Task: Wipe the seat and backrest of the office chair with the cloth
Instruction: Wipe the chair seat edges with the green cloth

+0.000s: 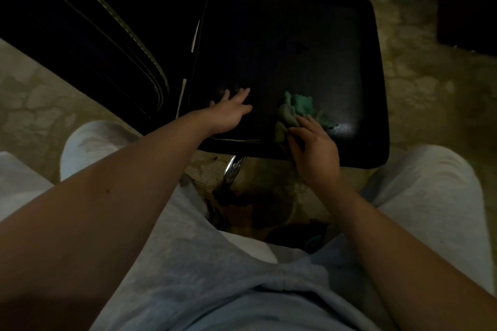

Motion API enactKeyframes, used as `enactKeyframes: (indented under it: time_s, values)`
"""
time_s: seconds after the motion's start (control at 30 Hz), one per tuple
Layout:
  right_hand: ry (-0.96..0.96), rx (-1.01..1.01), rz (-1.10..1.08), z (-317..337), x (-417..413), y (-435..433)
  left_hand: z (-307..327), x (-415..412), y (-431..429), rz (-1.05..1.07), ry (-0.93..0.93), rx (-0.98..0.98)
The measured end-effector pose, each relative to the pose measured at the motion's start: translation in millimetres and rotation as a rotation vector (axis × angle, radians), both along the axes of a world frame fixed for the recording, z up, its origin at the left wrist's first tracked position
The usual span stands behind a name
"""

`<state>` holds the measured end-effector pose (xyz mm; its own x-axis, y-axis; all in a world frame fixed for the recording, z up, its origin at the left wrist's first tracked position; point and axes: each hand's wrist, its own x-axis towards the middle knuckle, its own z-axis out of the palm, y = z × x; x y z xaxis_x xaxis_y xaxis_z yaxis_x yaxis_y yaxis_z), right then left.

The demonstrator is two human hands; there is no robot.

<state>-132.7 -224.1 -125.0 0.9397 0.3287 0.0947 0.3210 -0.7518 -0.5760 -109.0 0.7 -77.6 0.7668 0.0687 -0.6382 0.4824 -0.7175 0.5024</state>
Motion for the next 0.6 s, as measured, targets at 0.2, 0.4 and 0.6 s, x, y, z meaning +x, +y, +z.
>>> enactKeyframes:
  time_s: [0.2, 0.4, 0.6]
  values:
    - [0.004, 0.031, 0.034, -4, -11, 25, -5, 4, 1, -0.038, -0.016, -0.007]
    - [0.036, 0.024, 0.102, -1, -9, 27, 5, 0, -5, -0.064, -0.013, 0.002]
    - [0.043, 0.037, 0.033, 0, -6, 16, 2, 1, -1, -0.063, -0.008, -0.02]
